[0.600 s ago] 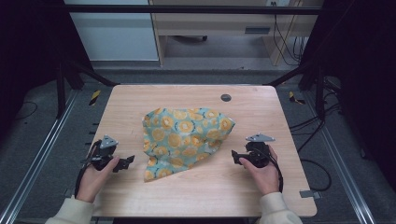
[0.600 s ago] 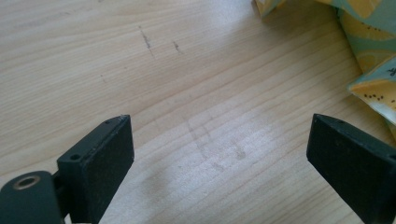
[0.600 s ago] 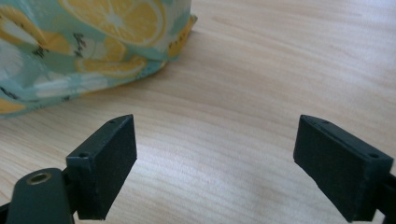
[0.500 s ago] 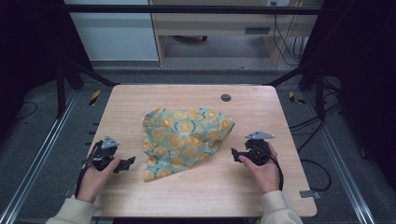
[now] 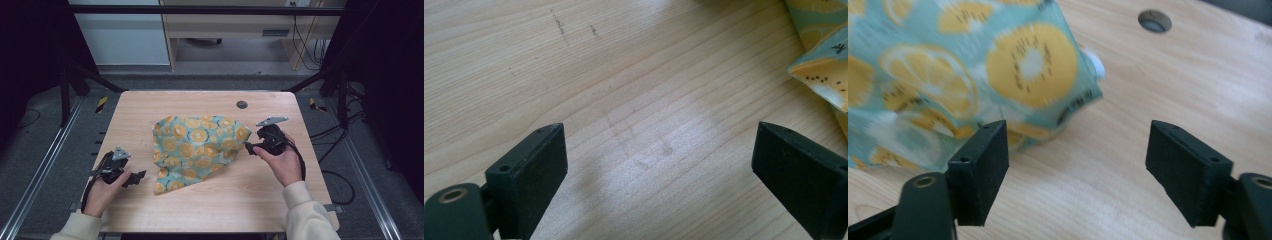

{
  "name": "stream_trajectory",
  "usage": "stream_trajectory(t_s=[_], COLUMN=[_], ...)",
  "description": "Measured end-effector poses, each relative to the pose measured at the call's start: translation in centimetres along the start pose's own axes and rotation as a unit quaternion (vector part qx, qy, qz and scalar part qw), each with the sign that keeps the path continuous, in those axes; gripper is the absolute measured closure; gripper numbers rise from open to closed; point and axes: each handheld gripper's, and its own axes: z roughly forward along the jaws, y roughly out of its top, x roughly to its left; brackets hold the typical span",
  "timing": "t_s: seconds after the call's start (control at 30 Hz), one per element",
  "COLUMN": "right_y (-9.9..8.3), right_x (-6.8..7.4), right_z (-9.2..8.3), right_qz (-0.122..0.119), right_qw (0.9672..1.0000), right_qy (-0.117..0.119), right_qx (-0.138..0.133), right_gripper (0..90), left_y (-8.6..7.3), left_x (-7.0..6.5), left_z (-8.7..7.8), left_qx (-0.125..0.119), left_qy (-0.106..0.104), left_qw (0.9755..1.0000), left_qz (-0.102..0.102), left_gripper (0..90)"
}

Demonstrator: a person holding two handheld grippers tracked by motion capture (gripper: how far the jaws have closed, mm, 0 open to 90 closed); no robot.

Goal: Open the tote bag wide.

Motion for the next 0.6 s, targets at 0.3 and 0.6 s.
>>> stream_trajectory(t_s=[0.3,0.6], right_y=[4.7,8.2], right_x=[1.0,2.0], right_z=[-0.8,-0.3], right_qz=[-0.033,-0.035], right_qw=[0.9993,0.9983], right_qy=[0.018,0.043], right_qx=[-0.004,-0.017], right_gripper=[37.0,38.7], left_y=[0.0,0.1], left_x=[0.0,0.0], left_z=[0.0,0.0], left_qx=[0.001,0.000], left_qy=[0.003,0.004], left_qw=[1.0000,1.0000], left_qz=[-0.001,0.004], left_gripper=[7.4,7.4])
